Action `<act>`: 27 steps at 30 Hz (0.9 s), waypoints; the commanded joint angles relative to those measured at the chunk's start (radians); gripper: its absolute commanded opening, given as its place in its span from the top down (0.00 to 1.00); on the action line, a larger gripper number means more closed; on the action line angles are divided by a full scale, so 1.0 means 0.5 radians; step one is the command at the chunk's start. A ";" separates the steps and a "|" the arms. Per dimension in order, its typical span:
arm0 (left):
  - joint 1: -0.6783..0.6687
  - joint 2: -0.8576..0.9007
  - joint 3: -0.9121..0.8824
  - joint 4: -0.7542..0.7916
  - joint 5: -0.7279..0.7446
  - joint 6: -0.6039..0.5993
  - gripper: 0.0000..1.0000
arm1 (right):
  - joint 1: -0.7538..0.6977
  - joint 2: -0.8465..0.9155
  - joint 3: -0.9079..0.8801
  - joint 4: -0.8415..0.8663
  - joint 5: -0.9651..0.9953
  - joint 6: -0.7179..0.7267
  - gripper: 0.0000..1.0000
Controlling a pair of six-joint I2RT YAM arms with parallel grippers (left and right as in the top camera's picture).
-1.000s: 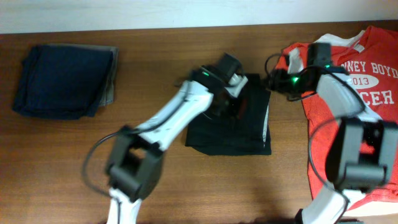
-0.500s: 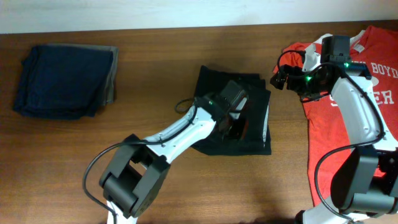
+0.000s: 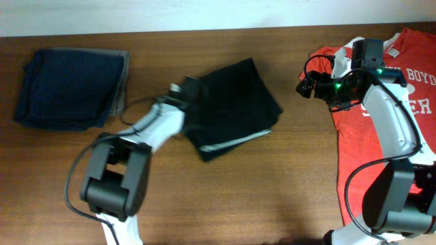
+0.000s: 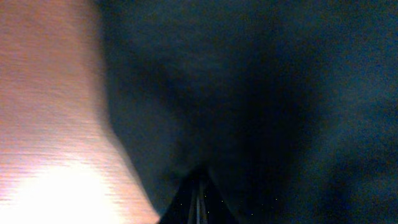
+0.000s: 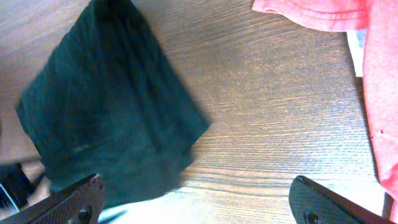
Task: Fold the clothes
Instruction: 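Grasp the folded pants bundle with the left gripper, then carry the folded pants left onto the dark jeans stack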
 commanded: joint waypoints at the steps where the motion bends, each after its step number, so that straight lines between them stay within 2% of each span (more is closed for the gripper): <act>1: 0.357 0.089 0.084 0.057 0.002 0.103 0.89 | -0.008 0.002 0.005 0.001 0.025 -0.006 0.02; 3: 0.468 0.062 0.320 -0.194 0.121 0.135 0.89 | -0.008 0.002 0.005 0.001 0.025 -0.006 0.02; 6: 0.500 -0.042 0.724 -0.769 0.253 0.134 0.89 | -0.008 0.002 0.005 0.001 0.025 -0.006 0.02; 10: 0.422 -0.140 0.774 -1.158 0.516 0.117 0.91 | -0.008 0.002 0.005 0.001 0.025 -0.006 0.02; 11: 0.395 -0.133 0.756 -1.188 0.555 0.089 0.89 | -0.008 0.002 0.005 0.001 0.025 -0.006 0.02; 12: 0.356 -0.133 0.694 -1.183 0.592 0.013 0.71 | -0.008 0.002 0.005 0.001 0.025 -0.006 0.02; 13: 0.325 -0.133 0.639 -1.163 0.595 -0.039 0.38 | -0.008 0.002 0.005 0.001 0.025 -0.006 0.02; 14: 0.288 -0.133 0.566 -1.119 0.595 -0.082 0.29 | -0.008 0.002 0.005 0.001 0.025 -0.006 0.02; 17: 0.182 -0.133 0.262 -0.779 0.594 -0.326 0.26 | -0.008 0.002 0.005 0.001 0.025 -0.006 0.02; 20: 0.170 -0.133 0.135 -0.605 0.594 -0.444 0.21 | -0.008 0.002 0.005 0.001 0.025 -0.006 0.02; 27: 0.151 -0.133 -0.237 -0.333 0.599 -0.521 0.21 | -0.008 0.002 0.005 0.001 0.025 -0.006 0.02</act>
